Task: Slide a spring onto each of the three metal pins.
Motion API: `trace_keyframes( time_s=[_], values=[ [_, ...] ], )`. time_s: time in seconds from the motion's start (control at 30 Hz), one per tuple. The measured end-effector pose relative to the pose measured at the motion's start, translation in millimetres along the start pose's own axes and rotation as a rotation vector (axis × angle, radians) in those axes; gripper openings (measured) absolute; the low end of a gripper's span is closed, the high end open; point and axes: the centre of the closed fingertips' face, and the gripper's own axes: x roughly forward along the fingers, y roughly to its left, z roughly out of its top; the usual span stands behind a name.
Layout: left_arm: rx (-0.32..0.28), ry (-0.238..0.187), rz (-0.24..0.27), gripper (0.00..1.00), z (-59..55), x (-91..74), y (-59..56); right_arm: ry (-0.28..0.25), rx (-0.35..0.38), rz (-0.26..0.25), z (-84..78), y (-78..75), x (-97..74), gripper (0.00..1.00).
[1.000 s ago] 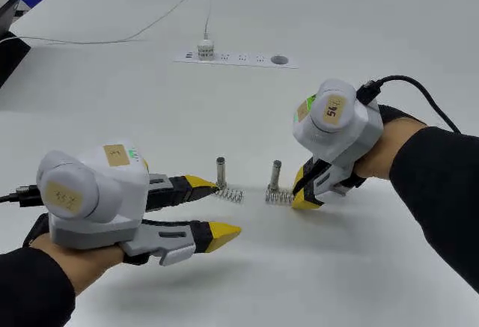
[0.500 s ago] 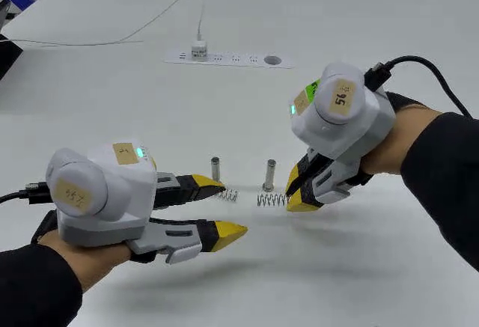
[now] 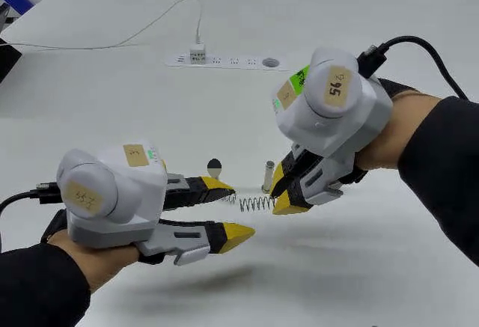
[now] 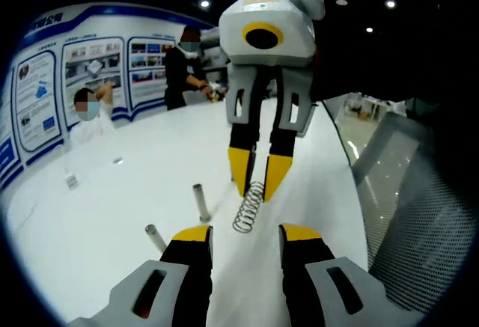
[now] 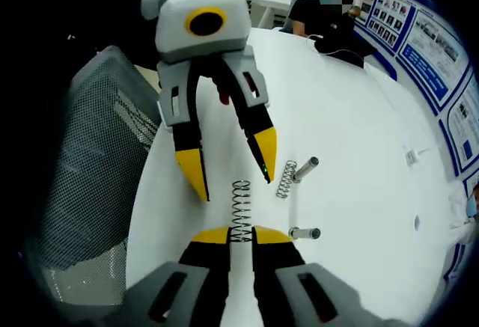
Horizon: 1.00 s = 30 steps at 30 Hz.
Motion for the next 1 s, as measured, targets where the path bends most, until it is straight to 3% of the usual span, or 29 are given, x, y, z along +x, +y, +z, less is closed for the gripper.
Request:
trace_keyframes(
  time_s=[0.23,0.6,1.0],
  values=[
    [0.019,-0.005,-0.014,0.33,3.4,1.8,-4.2,0.001,-0.03,0.006,5.6,4.4,-1.5,0.12],
    [0.068,-0.009,-0.041,0.14,5.0,2.3,-10.2,0.009,-0.051,0.019,6.3,8.6,-0.5,0.12],
    [0.083,-0.004,-0.043,0.12,3.7,2.6,-11.0,-0.007,-0.06,0.014,14.2,11.6,-9.9,0.12]
  ],
)
